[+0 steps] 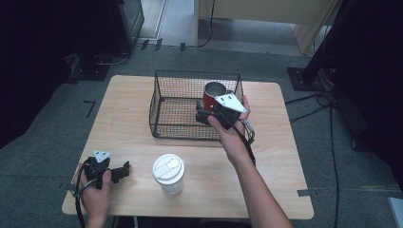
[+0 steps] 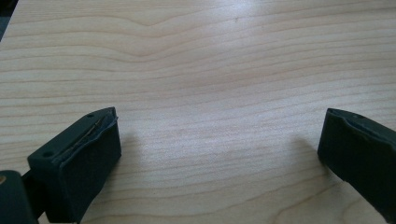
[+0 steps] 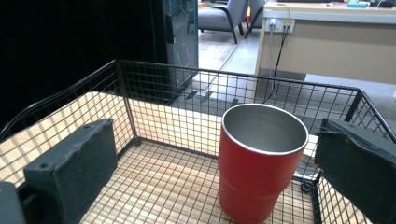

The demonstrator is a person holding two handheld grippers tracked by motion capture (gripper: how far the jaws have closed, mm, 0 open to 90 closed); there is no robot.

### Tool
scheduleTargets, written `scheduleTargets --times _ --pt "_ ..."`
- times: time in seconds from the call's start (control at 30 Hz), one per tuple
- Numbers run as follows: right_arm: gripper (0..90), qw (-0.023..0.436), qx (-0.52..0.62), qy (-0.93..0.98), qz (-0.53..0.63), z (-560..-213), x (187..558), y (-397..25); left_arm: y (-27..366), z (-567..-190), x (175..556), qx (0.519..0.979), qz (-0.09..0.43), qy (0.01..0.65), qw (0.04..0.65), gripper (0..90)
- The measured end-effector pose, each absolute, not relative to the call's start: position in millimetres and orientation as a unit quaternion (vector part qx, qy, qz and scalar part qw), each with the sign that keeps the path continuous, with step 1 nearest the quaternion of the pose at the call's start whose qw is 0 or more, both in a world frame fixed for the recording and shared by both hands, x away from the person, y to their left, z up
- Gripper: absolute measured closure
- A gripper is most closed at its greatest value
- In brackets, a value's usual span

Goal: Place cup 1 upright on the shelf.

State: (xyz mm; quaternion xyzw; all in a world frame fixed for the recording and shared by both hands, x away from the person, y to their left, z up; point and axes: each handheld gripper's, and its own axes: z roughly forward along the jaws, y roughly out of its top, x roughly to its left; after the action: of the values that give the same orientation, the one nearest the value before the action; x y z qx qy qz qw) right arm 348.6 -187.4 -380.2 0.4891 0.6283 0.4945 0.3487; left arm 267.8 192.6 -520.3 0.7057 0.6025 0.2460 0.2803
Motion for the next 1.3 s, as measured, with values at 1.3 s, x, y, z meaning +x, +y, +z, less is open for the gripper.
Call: scheduleTargets --times 1.3 --pt "0.0 0.314 0.452 0.658 0.515 -432.9 235.9 -193.6 192.6 -520.4 267.8 0.706 0.246 0.602 0.280 0.0"
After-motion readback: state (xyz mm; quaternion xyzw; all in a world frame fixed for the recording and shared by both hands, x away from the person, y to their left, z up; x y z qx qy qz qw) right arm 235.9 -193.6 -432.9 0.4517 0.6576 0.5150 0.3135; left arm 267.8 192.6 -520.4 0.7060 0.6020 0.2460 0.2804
